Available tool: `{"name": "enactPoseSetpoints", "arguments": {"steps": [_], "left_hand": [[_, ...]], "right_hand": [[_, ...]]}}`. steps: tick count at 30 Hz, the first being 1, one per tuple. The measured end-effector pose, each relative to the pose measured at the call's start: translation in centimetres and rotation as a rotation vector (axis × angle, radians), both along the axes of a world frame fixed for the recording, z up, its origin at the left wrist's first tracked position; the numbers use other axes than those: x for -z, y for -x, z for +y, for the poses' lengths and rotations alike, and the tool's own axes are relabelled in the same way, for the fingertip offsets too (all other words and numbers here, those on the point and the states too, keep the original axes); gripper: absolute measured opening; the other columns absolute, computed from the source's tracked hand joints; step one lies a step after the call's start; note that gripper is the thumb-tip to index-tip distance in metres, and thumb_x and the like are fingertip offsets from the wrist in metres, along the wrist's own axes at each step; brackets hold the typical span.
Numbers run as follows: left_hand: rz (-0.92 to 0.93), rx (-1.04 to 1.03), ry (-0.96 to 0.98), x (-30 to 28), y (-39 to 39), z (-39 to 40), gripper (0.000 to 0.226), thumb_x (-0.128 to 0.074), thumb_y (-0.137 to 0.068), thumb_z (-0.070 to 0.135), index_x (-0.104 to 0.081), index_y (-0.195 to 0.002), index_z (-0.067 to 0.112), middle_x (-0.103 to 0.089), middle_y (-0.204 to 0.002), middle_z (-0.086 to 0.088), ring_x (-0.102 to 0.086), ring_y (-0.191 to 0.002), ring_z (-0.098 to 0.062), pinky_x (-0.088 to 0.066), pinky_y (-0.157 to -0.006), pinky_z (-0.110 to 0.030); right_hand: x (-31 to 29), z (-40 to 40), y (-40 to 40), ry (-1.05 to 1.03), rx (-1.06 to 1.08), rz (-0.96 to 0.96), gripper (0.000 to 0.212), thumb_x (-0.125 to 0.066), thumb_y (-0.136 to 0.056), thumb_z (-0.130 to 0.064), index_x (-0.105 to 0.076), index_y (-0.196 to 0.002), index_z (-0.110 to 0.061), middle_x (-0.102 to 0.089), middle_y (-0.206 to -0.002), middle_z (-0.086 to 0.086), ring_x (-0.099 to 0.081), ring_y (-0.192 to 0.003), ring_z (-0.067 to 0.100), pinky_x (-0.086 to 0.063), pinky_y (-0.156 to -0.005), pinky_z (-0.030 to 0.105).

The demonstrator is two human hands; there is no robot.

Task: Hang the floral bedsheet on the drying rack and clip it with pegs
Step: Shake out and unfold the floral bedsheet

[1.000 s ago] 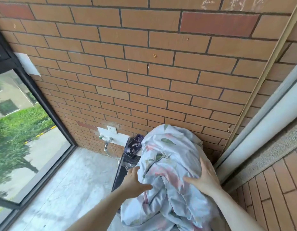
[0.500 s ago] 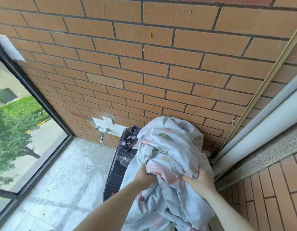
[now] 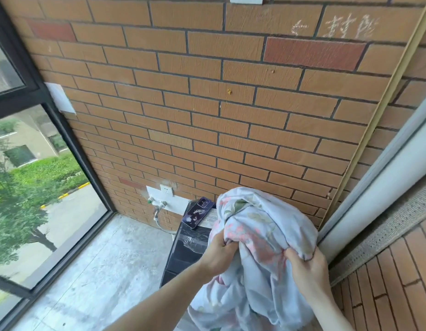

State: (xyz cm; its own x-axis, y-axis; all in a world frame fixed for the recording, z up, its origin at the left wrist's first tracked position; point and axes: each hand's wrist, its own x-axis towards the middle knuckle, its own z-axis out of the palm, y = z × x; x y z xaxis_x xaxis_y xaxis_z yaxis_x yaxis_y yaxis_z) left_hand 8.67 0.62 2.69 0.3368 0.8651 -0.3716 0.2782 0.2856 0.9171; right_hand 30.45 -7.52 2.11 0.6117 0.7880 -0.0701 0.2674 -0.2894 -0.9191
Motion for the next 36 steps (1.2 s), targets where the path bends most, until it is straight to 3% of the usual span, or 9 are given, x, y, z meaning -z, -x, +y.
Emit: {"name": "enactPoseSetpoints", "arguments": {"steps": [5, 7, 11, 14, 18, 20, 24, 28, 36], "left_hand": [[-0.06, 0.019, -0.111, -5.9, 1.5, -1.3, 0.024, -0.041, -0.091, 0.014, -0.046, -0.069, 0.022, -0.041, -0.06, 0.008, -0.034, -0.058, -0.011, -0.029, -0.054, -0.026], [-0.1, 0.029, -0.165, -8.0, 2.4, -2.2, 0.017, -0.047, -0.089, 0.023, -0.049, -0.075, 0.013, -0.047, -0.068, -0.002, -0.042, -0.067, -0.014, -0.035, -0.063, -0.033], [-0.199, 0.057, -0.239, -12.6, 5.2, -5.0, 0.043, -0.054, -0.084, 0.036, -0.048, -0.088, -0.007, -0.05, -0.081, -0.007, -0.045, -0.08, -0.021, -0.036, -0.071, -0.041], [-0.241, 0.016, -0.28, -17.0, 8.6, -9.6, 0.049, -0.057, -0.081, 0.041, -0.053, -0.094, -0.007, -0.055, -0.086, -0.007, -0.051, -0.085, -0.019, -0.041, -0.076, -0.039], [-0.238, -0.017, -0.358, -21.3, 14.7, -17.2, 0.026, -0.052, -0.099, 0.024, -0.066, -0.1, 0.002, -0.074, -0.09, -0.008, -0.069, -0.085, -0.013, -0.052, -0.076, -0.026], [-0.237, -0.046, -0.386, -23.1, 18.1, -20.9, 0.024, -0.051, -0.102, 0.021, -0.07, -0.104, 0.008, -0.078, -0.096, -0.002, -0.074, -0.093, -0.011, -0.057, -0.076, -0.023], [-0.247, -0.084, -0.414, -25.3, 23.3, -26.8, 0.025, -0.053, -0.093, 0.027, -0.074, -0.1, 0.017, -0.077, -0.107, -0.01, -0.072, -0.109, -0.026, -0.055, -0.095, -0.043], [-0.249, -0.101, -0.437, -26.8, 28.8, -33.3, 0.017, -0.058, -0.093, 0.023, -0.075, -0.094, 0.021, -0.077, -0.104, -0.008, -0.071, -0.099, -0.018, -0.055, -0.092, -0.045], [-0.14, -0.292, -0.407, -25.2, 37.7, -43.2, 0.036, -0.069, -0.077, 0.035, -0.073, -0.108, 0.017, -0.075, -0.111, -0.017, -0.071, -0.109, -0.034, -0.054, -0.094, -0.058]], "right_hand": [[-6.9, -1.4, 2.1, -0.202, 0.003, -0.039, 0.02, -0.074, -0.083, -0.003, -0.063, -0.069, -0.011, -0.066, -0.061, -0.007, -0.064, -0.067, 0.018, -0.05, -0.068, 0.038], [-9.5, -2.5, 2.9, -0.256, -0.003, -0.044, 0.01, -0.075, -0.082, -0.009, -0.068, -0.077, -0.011, -0.072, -0.07, -0.005, -0.069, -0.076, 0.018, -0.053, -0.072, 0.04], [-15.5, -5.7, 5.8, -0.376, -0.004, -0.053, 0.011, -0.074, -0.08, -0.016, -0.066, -0.075, -0.01, -0.068, -0.068, 0.002, -0.065, -0.072, 0.019, -0.052, -0.071, 0.039], [-20.3, -9.6, 9.3, -0.461, -0.033, -0.048, 0.015, -0.072, -0.082, -0.004, -0.061, -0.071, -0.003, -0.06, -0.065, 0.011, -0.055, -0.065, 0.014, -0.047, -0.064, 0.03], [-24.6, -15.4, 15.0, -0.548, -0.11, -0.039, 0.024, -0.07, -0.081, 0.003, -0.051, -0.065, 0.003, -0.047, -0.061, 0.006, -0.047, -0.061, 0.013, -0.038, -0.057, 0.028], [-25.9, -18.6, 18.1, -0.607, -0.133, -0.06, 0.021, -0.069, -0.08, 0.007, -0.052, -0.067, 0.008, -0.047, -0.061, 0.015, -0.047, -0.061, 0.012, -0.039, -0.056, 0.026], [-27.6, -24.0, 22.9, -0.681, -0.142, -0.046, 0.011, -0.07, -0.081, 0.003, -0.061, -0.075, 0.007, -0.061, -0.075, 0.028, -0.054, -0.067, 0.015, -0.044, -0.062, 0.03], [-28.9, -29.1, 27.7, -0.672, -0.215, 0.015, 0.011, -0.07, -0.081, -0.004, -0.066, -0.083, 0.006, -0.067, -0.076, 0.019, -0.058, -0.071, 0.017, -0.046, -0.065, 0.031], [-28.2, -35.1, 35.4, -0.55, -0.41, 0.123, 0.005, -0.071, -0.081, -0.002, -0.071, -0.078, -0.005, -0.073, -0.08, 0.015, -0.067, -0.072, 0.023, -0.049, -0.07, 0.035]]}}
